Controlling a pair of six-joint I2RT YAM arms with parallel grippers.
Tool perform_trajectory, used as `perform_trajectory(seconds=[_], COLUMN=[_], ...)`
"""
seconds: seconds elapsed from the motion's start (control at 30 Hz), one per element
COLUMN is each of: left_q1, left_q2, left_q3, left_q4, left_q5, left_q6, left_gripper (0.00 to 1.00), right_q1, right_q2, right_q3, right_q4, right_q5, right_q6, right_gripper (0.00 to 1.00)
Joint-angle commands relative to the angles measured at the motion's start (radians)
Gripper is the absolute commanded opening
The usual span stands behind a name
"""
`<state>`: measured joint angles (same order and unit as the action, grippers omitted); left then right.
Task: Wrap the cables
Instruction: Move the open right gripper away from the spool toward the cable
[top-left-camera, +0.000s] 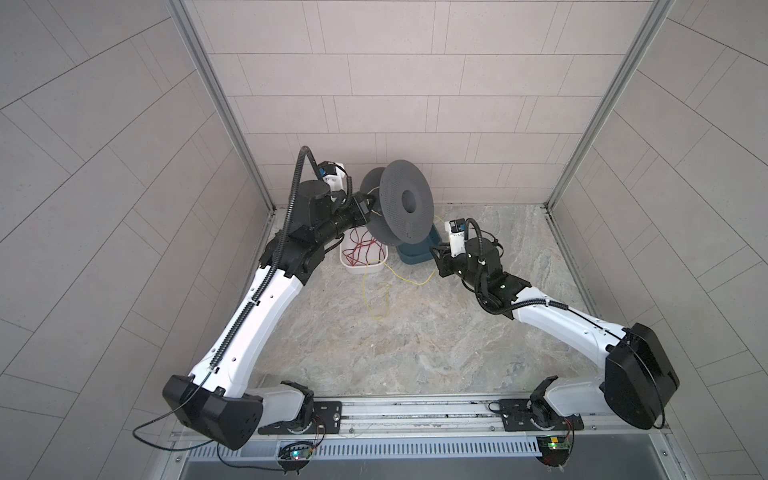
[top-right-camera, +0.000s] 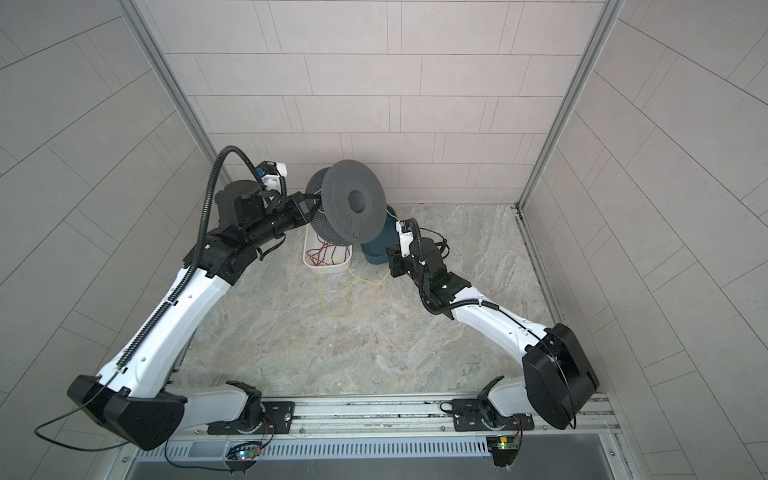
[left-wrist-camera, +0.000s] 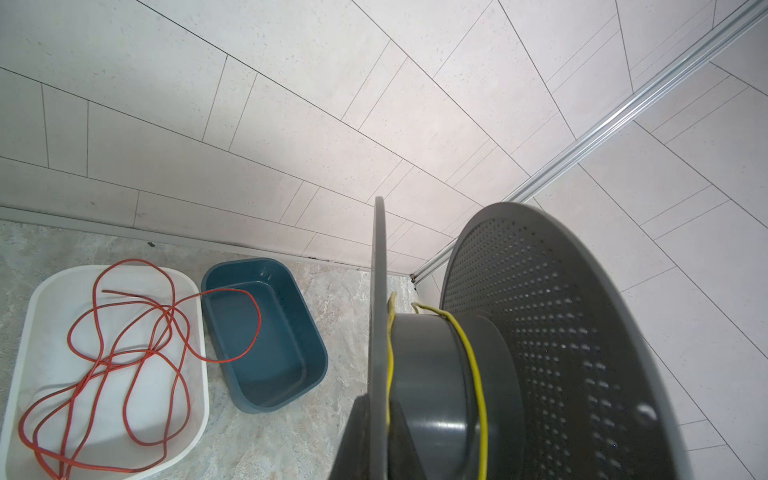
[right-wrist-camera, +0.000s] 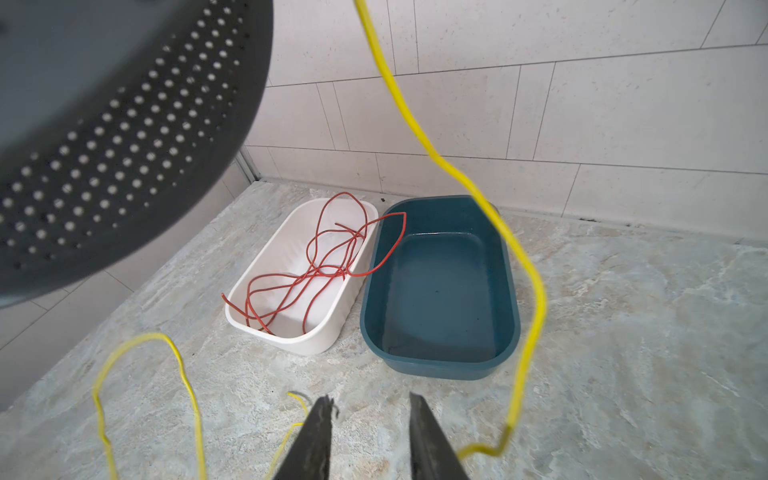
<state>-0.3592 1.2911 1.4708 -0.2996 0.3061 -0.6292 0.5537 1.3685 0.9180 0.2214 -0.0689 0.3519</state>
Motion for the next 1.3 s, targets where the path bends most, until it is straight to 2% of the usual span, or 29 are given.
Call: perform_trajectory(seconds=[0.0, 0.2, 0.3, 0.7, 0.87, 1.0, 1.2, 1.27], left_q1=[0.008, 0.008, 0.007, 0.008, 0.007, 0.008, 0.007, 0.007], left_q2=[-0.049, -0.042, -0.04, -0.037, -0.043, -0.046, -0.05, -0.051], left_q3=[0.018, 0.058, 0.066, 0.079, 0.074, 0.078, 0.08, 0.079], left_q4=[0.119, 0.077, 0.076, 0.064, 0.064, 0.057, 0.049, 0.05], left_q5=[0.022, -0.005, -0.005, -0.008, -0.012, -0.019, -0.021, -0.021], left_q6=[-0.004, 0.0, -0.004, -0.004, -0.004, 0.007, 0.016, 0.017], left_gripper=[0.0, 0.0, 0.0, 0.0, 0.0, 0.0, 0.0, 0.0], right_q1=[-0.027, -0.052, -0.059, -0.095, -0.132, -0.166, -0.196, -0.198], right_q2=[0.0, -0.053, -0.085, -0.25, -0.299, -0.333, -0.399, -0.431], right_q3=[0.015, -0.013, -0.027, -0.058, -0.061, -0.047, -0.034, -0.049], right_q4=[0.021, 0.008, -0.009, -0.115, -0.15, -0.205, -0.248, -0.257], right_q5=[-0.078, -0.131, -0.143, -0.151, -0.13, -0.106, -0.201, -0.141], right_q6=[0.057, 0.079, 0.071, 0.018, 0.064, 0.101, 0.111, 0.119], right_gripper=[0.43, 0.68, 0.74, 0.76, 0.84, 0.83, 0.78, 0.77])
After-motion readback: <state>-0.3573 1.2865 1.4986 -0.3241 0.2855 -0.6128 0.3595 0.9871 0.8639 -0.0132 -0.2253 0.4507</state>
